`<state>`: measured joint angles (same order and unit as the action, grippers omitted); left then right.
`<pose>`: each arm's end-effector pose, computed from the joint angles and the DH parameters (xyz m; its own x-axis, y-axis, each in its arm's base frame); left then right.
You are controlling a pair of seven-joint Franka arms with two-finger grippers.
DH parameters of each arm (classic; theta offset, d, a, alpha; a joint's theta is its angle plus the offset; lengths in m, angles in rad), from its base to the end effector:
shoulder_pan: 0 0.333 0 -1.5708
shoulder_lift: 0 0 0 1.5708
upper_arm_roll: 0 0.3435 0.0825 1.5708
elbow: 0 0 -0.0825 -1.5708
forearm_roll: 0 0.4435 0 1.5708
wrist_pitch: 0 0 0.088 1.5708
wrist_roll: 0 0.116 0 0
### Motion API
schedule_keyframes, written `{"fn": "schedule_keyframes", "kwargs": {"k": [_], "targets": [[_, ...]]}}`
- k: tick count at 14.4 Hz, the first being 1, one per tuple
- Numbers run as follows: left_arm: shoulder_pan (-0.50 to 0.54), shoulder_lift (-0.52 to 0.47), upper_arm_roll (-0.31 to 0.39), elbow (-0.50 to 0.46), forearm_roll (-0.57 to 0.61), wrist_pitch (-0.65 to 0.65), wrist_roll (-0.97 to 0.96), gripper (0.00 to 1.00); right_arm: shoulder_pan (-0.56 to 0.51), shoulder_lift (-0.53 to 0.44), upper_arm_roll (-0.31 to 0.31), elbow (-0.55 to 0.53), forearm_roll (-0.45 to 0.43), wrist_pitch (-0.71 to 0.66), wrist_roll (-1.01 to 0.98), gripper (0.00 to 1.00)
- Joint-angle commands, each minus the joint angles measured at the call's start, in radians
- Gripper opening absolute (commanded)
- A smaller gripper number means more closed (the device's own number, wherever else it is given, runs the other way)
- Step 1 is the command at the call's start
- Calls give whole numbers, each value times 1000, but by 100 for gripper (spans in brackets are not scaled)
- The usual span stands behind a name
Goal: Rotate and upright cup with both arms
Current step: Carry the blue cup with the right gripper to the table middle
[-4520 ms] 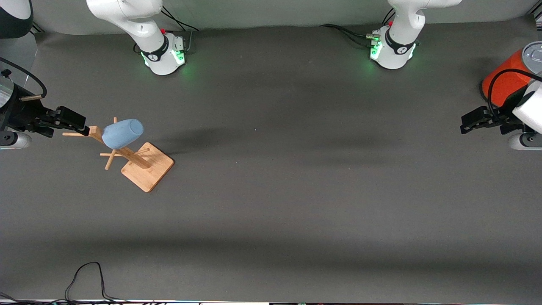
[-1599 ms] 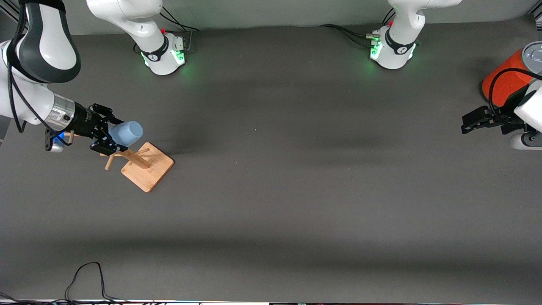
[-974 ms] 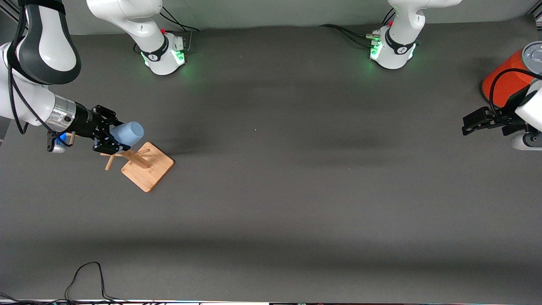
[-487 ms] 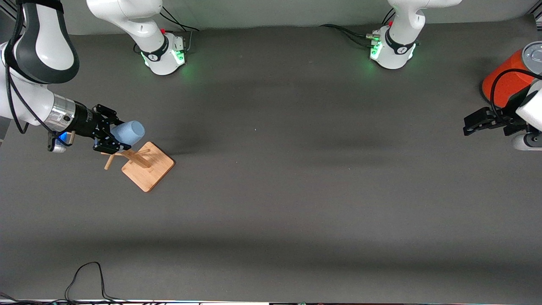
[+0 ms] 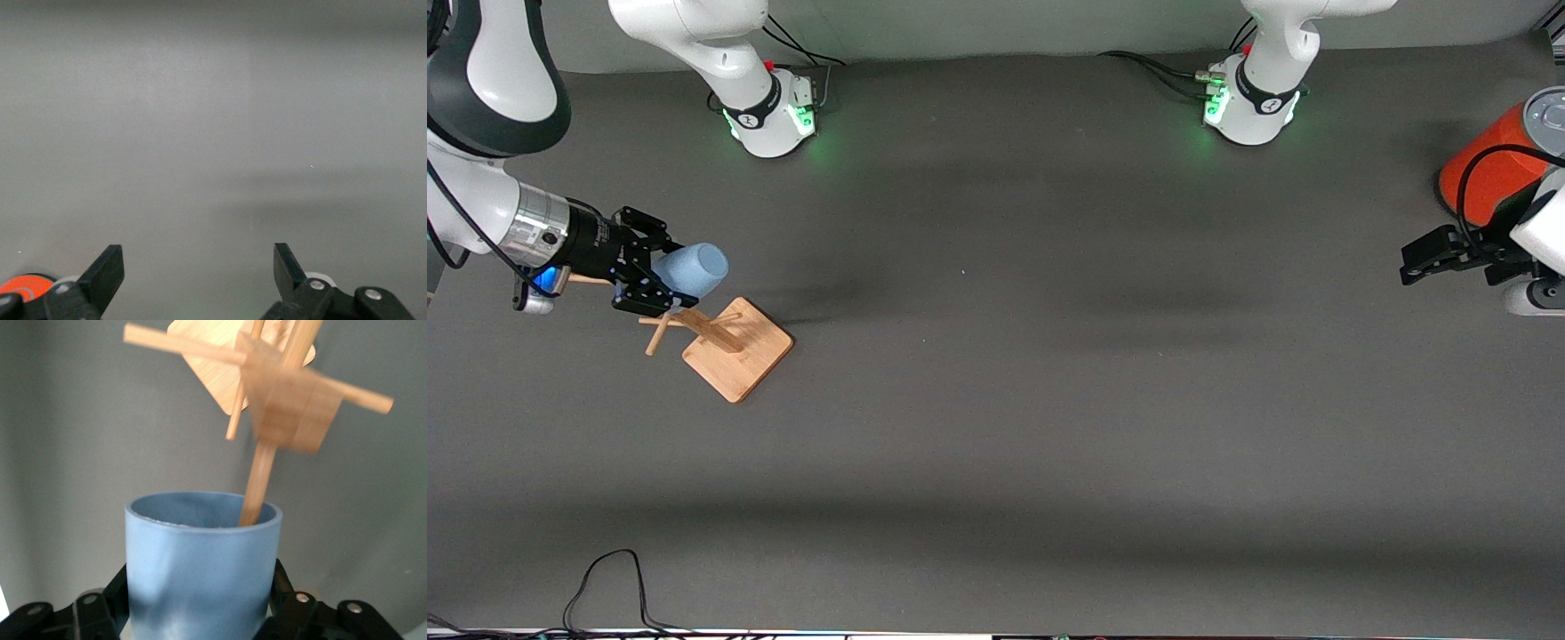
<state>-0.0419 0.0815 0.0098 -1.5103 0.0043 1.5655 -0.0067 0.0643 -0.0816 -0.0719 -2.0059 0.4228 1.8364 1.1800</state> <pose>0.6399 -0.0203 0.6235 0.9993 -0.0254 -0.0263 -0.0255 -0.9997 -0.0053 0.5793 0.0313 0.4901 0.2385 -0.8836 -0.4029 -0.9696 -0.2404 -0.0467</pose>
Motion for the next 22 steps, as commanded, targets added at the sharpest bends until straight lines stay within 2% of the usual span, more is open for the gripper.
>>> {"fn": "schedule_keyframes", "kwargs": {"k": [1,3,6,8,10,12,16,17,20,22], "targets": [[-3,4,-1,16,14,1,14,100,31,-9,30,73,17,-25,104,75],[-3,6,-1,18,14,2,14,100,31,-9,96,116,22,-23,162,75],[0,7,-1,18,14,2,14,100,31,3,237,197,34,-16,259,75],[2,9,-1,18,14,4,14,100,31,28,338,226,-2,10,265,75],[2,9,-1,18,14,4,14,100,31,84,439,233,-73,116,396,75],[1,9,1,19,16,4,14,100,37,173,538,295,-166,152,542,75],[2,9,-1,19,14,4,14,100,110,350,693,372,-440,225,895,75],[2,9,1,19,14,4,14,100,142,396,716,381,-513,240,978,75],[1,12,1,19,13,4,13,100,259,523,718,381,-723,273,1279,75],[2,12,-1,19,13,4,13,100,314,587,715,381,-749,276,1355,75]]}}
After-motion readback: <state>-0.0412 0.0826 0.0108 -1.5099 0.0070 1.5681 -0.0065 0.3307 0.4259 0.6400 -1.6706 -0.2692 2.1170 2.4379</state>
